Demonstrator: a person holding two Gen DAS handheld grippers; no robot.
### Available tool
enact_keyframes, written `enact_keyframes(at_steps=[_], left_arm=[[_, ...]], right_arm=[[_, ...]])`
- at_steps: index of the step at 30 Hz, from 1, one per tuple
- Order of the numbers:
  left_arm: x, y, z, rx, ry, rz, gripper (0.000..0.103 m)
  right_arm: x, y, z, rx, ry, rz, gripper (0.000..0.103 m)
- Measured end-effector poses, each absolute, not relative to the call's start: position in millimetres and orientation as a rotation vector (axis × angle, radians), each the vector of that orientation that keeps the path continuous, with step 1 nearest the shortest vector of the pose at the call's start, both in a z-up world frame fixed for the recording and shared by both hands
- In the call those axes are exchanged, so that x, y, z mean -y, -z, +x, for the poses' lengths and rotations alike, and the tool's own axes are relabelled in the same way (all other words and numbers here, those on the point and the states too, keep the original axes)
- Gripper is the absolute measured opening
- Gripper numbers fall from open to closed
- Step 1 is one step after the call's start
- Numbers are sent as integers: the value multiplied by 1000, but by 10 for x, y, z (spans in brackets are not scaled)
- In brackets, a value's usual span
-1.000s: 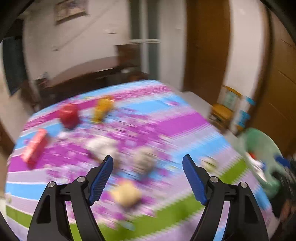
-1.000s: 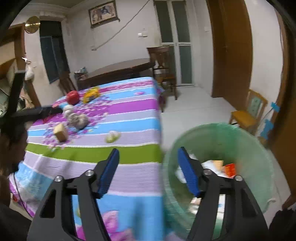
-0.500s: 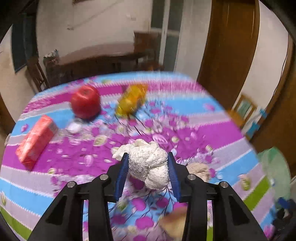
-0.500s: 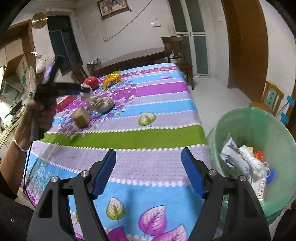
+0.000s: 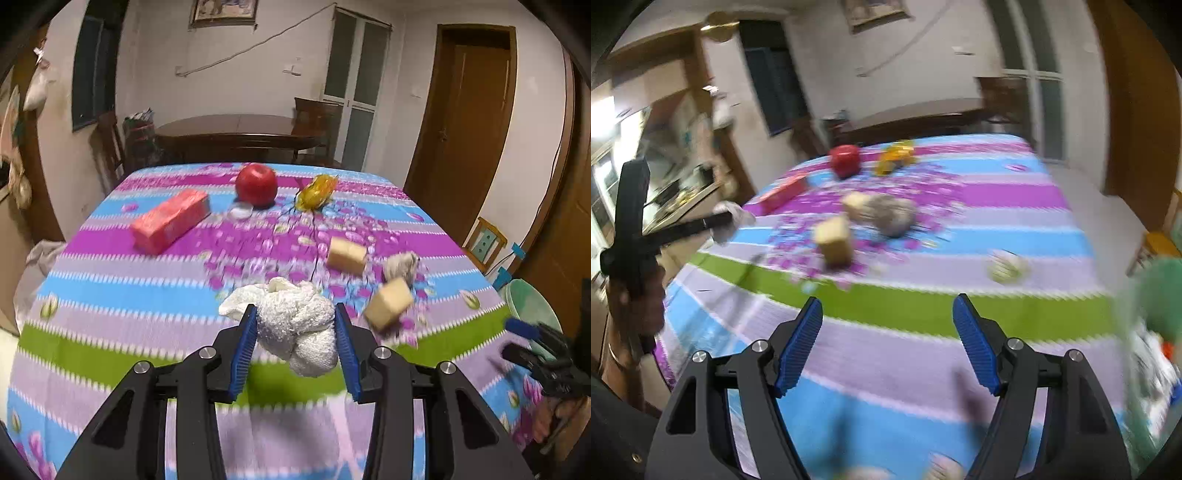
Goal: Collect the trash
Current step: 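Grasp the white cloth bundle with left tool while right tool grasps the yellow sponge, then carry the cloth bundle and sponge with both tools over the bin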
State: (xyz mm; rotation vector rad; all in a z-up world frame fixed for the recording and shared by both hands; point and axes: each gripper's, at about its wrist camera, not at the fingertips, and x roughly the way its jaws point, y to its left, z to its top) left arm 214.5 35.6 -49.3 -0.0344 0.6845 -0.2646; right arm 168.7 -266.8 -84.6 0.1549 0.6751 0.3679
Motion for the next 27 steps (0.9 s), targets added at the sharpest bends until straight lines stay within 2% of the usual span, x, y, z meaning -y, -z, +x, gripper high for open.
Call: enact_keyframes(at_steps=[12, 15, 17, 18, 27], left_arm=[[-598, 534, 1856, -667, 267, -83, 43], [-595, 563, 1895, -687, 273, -95, 43], [-544, 567, 1913, -686, 252, -78, 43], [-516, 570, 1923, -683, 238, -62, 43], [-7, 554, 1958, -665, 208, 64, 43]], right_arm=[[1912, 1128, 2647, -829, -378, 16, 70], [1884, 1158, 2721, -849, -405, 36, 56], [1849, 1129, 2686, -827, -408, 17, 39], [1853, 1116, 2658, -821, -425, 29, 36], [1991, 796, 1980, -693, -400, 5, 32]])
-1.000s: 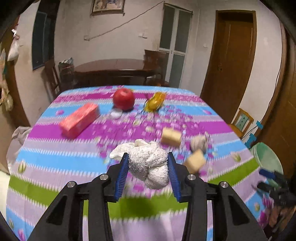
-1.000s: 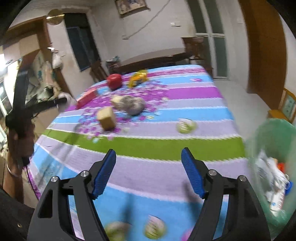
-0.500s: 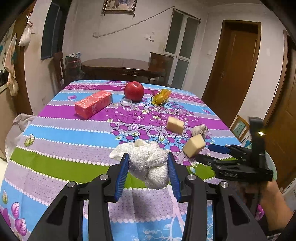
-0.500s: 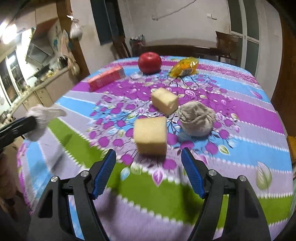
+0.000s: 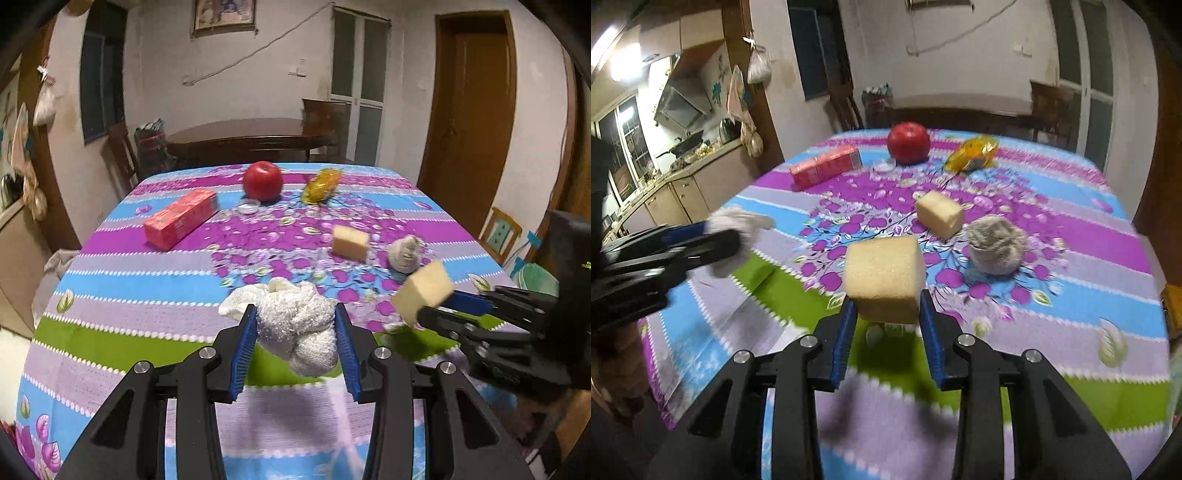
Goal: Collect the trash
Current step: 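Carry the cloth bundle and sponge with both tools over the bin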
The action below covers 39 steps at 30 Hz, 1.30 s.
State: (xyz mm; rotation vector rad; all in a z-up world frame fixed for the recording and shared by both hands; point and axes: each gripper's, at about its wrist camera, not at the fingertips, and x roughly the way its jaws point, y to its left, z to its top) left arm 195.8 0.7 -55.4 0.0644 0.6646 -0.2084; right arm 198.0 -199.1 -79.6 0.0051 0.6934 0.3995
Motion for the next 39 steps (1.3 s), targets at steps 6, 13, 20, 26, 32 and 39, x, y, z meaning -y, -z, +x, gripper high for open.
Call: enact_keyframes(at_steps=[6, 13, 20, 26, 32, 39], left_arm=[[442, 500, 1930, -632, 247, 140, 43], [1131, 394, 1881, -596, 344, 220, 43], [1872, 236, 1785, -545, 435, 307, 43], [2550, 134, 1734, -515, 525, 365, 43], [3213, 138, 1640, -493, 614, 421, 43], [3884, 270, 1559, -480, 691, 484, 43]], right_arm=[[2390, 639, 1557, -639, -323, 29, 32], [3061, 390, 1145, -585, -179, 43, 32], [3662, 175, 818, -531, -44, 46, 32], [4083, 123, 660, -539, 60, 17, 32], [4543, 129, 560, -562, 152, 37, 32], [4941, 237, 462, -604, 249, 48, 32]])
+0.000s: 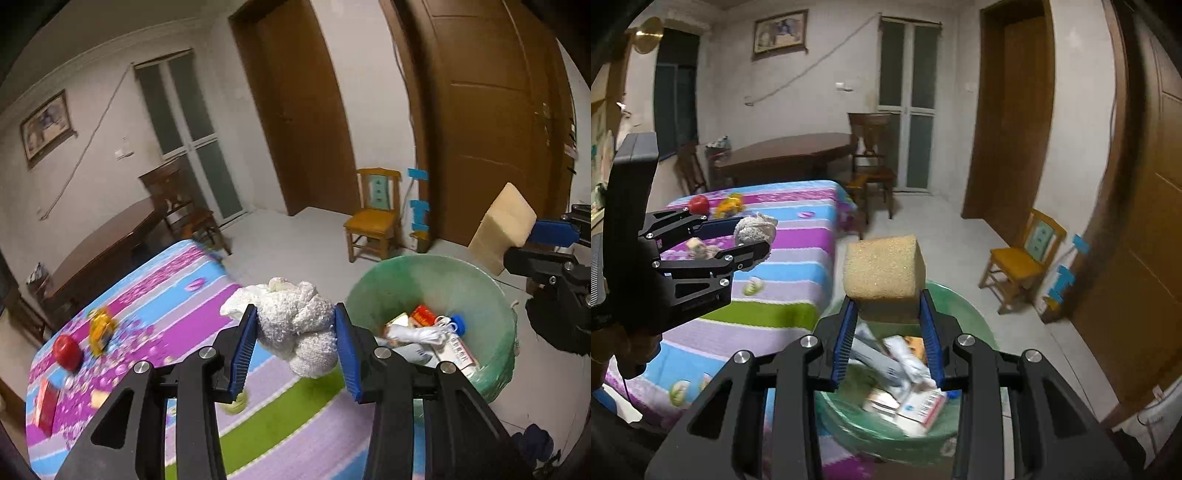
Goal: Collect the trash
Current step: 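Carry the cloth bundle and sponge with both tools over the bin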
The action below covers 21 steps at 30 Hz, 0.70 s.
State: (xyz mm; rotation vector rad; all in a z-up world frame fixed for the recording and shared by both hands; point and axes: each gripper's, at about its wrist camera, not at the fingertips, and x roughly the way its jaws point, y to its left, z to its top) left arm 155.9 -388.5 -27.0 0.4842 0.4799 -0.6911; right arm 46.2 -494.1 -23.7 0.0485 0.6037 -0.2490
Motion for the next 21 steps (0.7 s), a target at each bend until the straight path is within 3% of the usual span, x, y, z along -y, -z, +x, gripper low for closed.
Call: enact_keyframes(at_steps=[10, 21], left_arm=[[4429, 473, 1523, -482, 750, 538, 43], [4507, 595, 1565, -501, 775, 556, 43]], right_arm=[[5141, 406, 430, -634, 292, 67, 33], [5172, 469, 446, -655, 304, 61, 33]])
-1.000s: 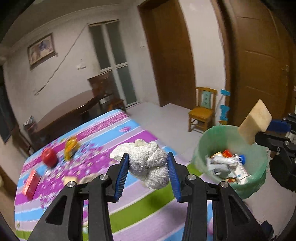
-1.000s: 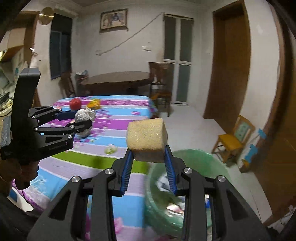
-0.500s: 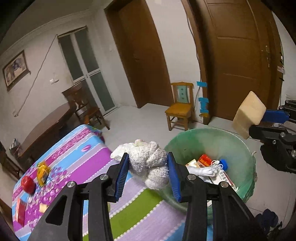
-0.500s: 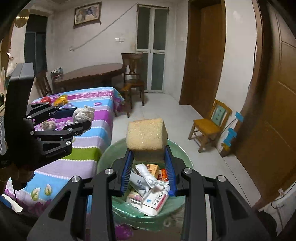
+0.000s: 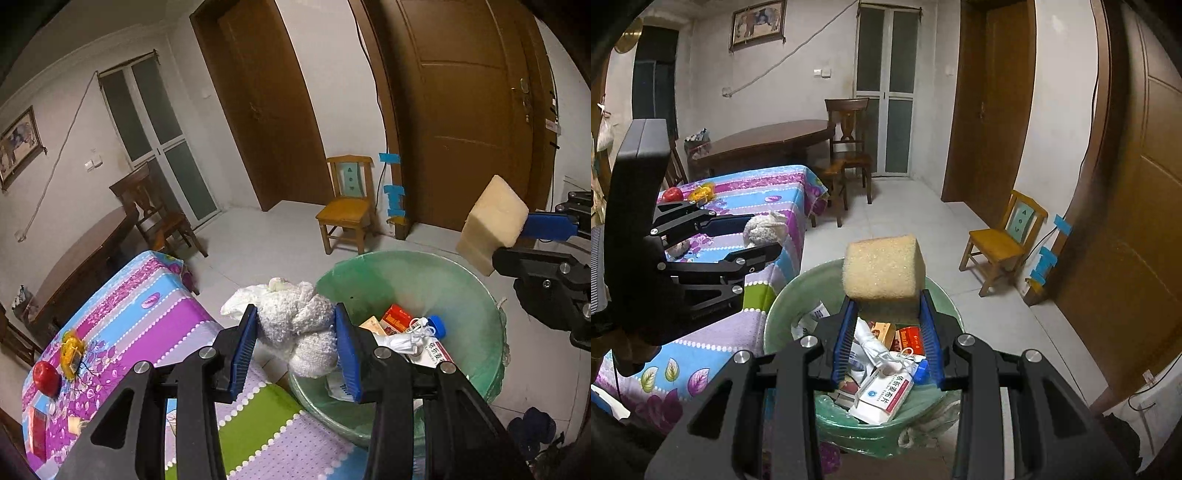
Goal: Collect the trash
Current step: 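Carry the cloth bundle and sponge with both tools over the bin, then open both tools to drop the cloth bundle and sponge into the bin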
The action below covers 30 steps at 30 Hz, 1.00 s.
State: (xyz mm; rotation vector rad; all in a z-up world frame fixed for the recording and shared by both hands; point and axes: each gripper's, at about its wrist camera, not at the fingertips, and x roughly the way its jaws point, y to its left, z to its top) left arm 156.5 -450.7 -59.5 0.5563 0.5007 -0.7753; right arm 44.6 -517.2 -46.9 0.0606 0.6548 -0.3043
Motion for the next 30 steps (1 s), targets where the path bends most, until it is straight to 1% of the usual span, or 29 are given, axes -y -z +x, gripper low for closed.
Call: enact_keyframes(at_steps=[12, 20, 21, 22, 23, 24, 25, 26, 27, 30], left_arm=[[4596, 713, 1698, -531, 799, 570, 43], [4656, 751, 1904, -596, 883, 535, 45], [4675, 756, 1908, -609, 902, 532, 47], [4684, 773, 1946, -631, 929, 530, 51], [4691, 787, 1962, -635, 930, 532, 57], [4685, 787, 1968, -624, 923, 531, 61], [4674, 774, 1966, -614, 933, 522, 63], [4659, 767, 1966, -614, 945, 514, 73], [4653, 759, 1968, -613, 949, 507, 79], [4612, 734, 1994, -599, 938, 500, 79]], right_arm=[[5250, 517, 585, -689, 312, 46, 33], [5307, 657, 715, -742, 318, 19, 35], [5314, 689, 737, -756, 315, 16, 40], [5318, 707, 743, -758, 324, 11, 50], [5325, 722, 747, -758, 338, 4, 55], [5329, 740, 750, -759, 341, 0, 58], [5336, 755, 748, -761, 339, 4, 58], [5346, 768, 743, -761, 339, 11, 58], [5350, 773, 738, -760, 340, 14, 58], [5344, 744, 719, -751, 341, 16, 58]])
